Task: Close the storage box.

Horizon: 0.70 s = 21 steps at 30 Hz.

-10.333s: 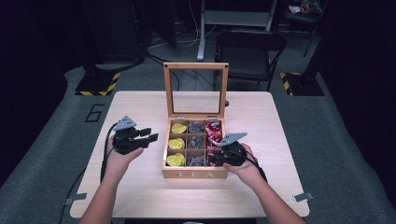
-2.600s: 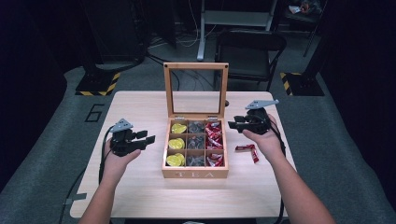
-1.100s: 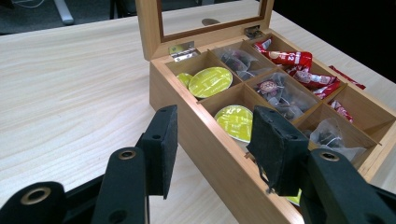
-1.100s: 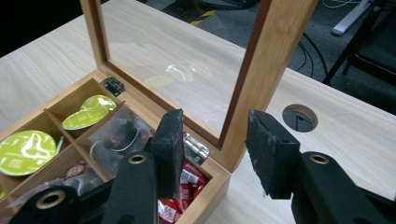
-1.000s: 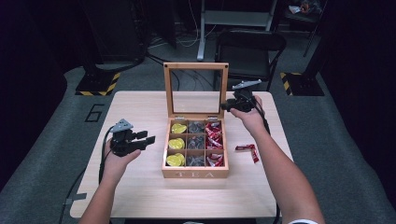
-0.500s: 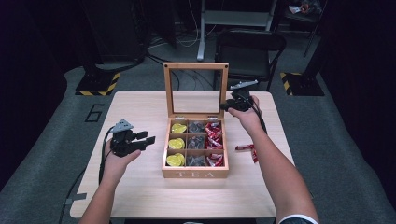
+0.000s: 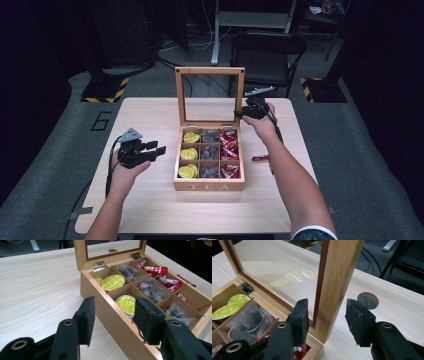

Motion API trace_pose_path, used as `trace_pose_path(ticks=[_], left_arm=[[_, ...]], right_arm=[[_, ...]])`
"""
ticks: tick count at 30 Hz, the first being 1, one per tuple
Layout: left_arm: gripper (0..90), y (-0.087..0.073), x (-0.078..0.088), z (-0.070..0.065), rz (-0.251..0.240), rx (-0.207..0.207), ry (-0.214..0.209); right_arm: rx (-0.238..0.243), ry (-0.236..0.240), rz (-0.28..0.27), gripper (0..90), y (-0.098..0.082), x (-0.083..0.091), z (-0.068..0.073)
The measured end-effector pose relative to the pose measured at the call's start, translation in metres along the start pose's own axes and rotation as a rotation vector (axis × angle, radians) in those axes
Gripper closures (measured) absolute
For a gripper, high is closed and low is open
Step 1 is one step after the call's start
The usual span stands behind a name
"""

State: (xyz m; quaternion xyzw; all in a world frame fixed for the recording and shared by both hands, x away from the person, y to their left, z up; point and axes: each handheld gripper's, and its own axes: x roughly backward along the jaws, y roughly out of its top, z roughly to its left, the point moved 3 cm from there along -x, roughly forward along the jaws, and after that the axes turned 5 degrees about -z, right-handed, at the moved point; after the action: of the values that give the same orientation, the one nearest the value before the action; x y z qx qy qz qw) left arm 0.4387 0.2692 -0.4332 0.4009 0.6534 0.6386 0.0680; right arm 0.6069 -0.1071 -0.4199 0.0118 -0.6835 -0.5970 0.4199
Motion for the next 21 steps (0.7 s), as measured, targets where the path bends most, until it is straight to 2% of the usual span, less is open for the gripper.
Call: trace_pose_path(ticks=[8, 13, 21], left_arm=[[51.6, -0.0005, 0.0011, 0.0016, -0.006, 0.014, 0.003], [51.6, -0.0006, 0.0008, 0.0019, -0.002, 0.010, 0.001], [51.6, -0.0009, 0.0005, 0.0023, -0.001, 0.014, 0.000]], right_arm=[[-0.009, -0.007, -0.015, 52.8, 0.0000, -0.0034, -0.0028], [-0.001, -0.002, -0.012, 56.8, 0.0002, -0.0033, -0.0042], [-0.002, 0.006, -0.021, 58.4, 0.0000, -0.0068, -0.0037]])
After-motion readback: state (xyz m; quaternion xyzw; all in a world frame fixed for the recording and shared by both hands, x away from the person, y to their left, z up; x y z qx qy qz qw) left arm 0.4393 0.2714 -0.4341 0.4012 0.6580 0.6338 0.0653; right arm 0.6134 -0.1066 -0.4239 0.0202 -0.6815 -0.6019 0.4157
